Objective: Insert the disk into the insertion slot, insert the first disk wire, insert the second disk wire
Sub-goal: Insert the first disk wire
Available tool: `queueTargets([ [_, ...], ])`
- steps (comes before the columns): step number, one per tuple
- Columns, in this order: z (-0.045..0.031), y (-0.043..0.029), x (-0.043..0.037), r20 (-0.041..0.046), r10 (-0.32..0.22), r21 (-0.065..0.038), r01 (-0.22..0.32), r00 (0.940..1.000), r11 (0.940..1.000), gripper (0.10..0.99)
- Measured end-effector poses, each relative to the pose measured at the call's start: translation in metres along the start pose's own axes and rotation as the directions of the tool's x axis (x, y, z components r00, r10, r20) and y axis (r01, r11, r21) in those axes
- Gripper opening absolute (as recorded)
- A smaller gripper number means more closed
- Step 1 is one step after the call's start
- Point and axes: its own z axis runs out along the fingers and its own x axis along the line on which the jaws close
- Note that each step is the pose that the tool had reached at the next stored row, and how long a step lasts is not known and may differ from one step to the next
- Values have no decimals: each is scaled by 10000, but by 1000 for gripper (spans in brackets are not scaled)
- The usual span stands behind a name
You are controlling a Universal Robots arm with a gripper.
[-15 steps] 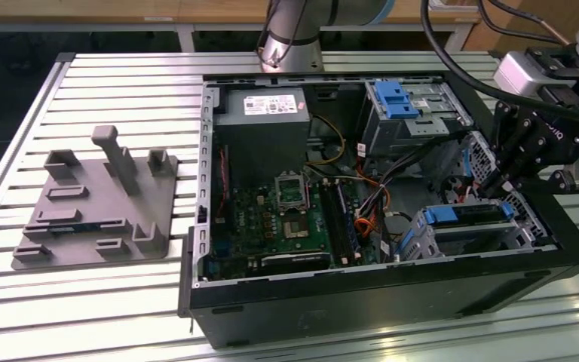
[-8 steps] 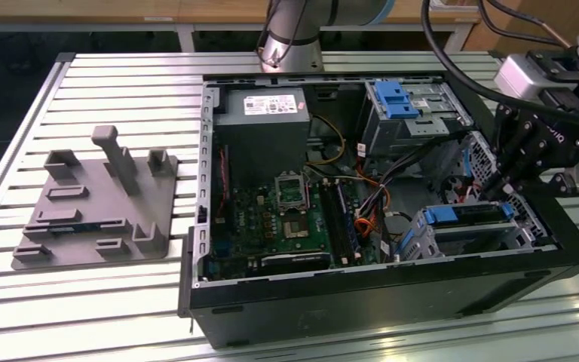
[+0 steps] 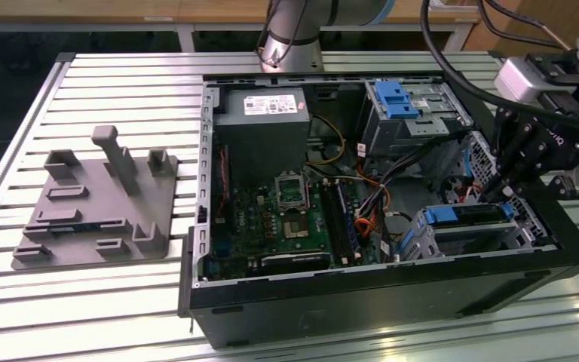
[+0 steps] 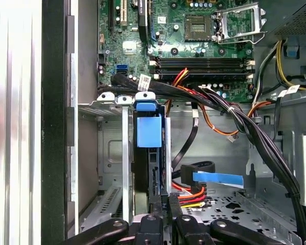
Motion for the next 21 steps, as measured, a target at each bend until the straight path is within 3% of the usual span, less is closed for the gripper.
queueTargets([
  [21,26,-1,6,-14,-163,-3,163,9999,9999,165],
])
